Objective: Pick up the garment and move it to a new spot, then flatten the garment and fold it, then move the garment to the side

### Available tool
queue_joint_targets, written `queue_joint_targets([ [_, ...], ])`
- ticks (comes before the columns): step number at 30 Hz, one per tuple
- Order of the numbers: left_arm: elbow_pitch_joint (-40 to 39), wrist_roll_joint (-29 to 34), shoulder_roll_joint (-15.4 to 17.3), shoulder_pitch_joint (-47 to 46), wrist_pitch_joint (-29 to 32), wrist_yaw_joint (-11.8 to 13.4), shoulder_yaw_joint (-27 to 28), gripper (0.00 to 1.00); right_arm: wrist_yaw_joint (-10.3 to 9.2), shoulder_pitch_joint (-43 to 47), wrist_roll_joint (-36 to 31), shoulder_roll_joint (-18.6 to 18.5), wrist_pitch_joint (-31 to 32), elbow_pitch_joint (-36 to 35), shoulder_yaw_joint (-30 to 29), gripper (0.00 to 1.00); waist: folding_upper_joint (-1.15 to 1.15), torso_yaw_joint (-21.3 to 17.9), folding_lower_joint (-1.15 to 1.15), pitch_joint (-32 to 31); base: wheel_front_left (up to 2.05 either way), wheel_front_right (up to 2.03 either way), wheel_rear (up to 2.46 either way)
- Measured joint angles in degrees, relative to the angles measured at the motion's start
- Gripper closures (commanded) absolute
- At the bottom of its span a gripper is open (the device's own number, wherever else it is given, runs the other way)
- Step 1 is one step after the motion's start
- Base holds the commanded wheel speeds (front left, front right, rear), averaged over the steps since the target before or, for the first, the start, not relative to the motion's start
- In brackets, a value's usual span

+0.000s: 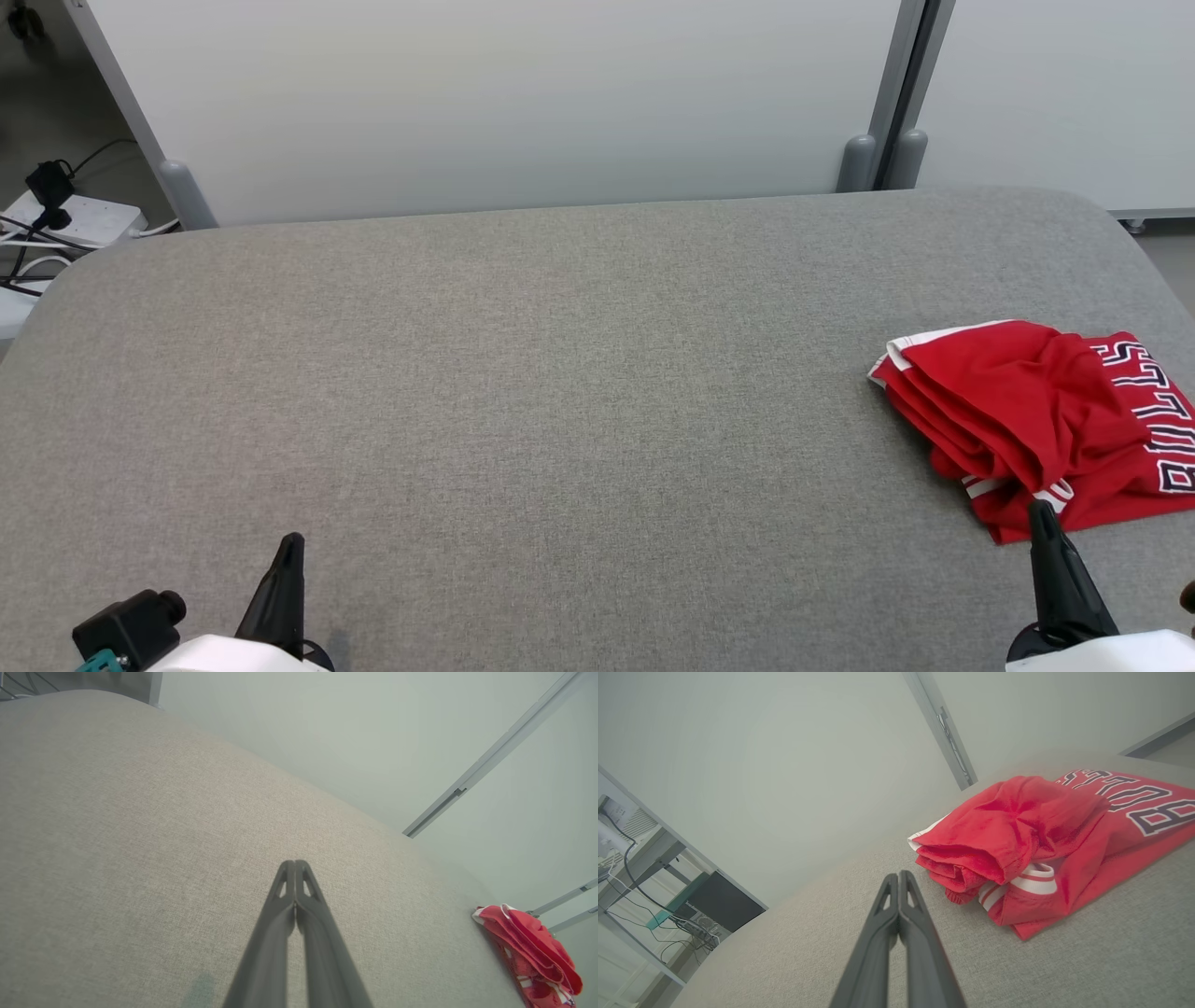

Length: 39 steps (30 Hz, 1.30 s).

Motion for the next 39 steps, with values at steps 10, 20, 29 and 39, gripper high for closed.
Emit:
queue_joint_targets([
  [10, 1.1, -4.8, -1.7, -0.5, 1.8, -2.2, 2.0, 1.0, 0.0, -0.9, 6.6, -0.2, 1.2, 1.4, -0.1, 1.0, 0.0, 0.4, 0.0, 0.1, 0.0, 0.0, 0.0],
  [20, 2.3, -9.4, -3.4, -1.6, 3.0, -4.1, 4.1, 1.0, 0.0, -2.0, 13.3, -0.3, 2.4, 2.2, -0.2, 1.0, 0.0, 0.7, 0.0, 0.2, 0.0, 0.0, 0.0],
  [29, 3.5, -13.7, -4.8, -2.8, 4.1, -5.9, 6.1, 1.0, 0.0, -2.8, 19.2, -0.4, 3.5, 3.6, -0.4, 1.0, 0.0, 1.1, 0.0, 0.3, 0.0, 0.0, 0.0],
  [39, 5.0, -18.6, -6.3, -3.6, 5.8, -7.9, 8.1, 1.0, 0.0, -3.9, 25.7, -0.5, 4.9, 4.8, -0.6, 1.0, 0.0, 1.4, 0.0, 0.4, 0.0, 0.0, 0.0],
])
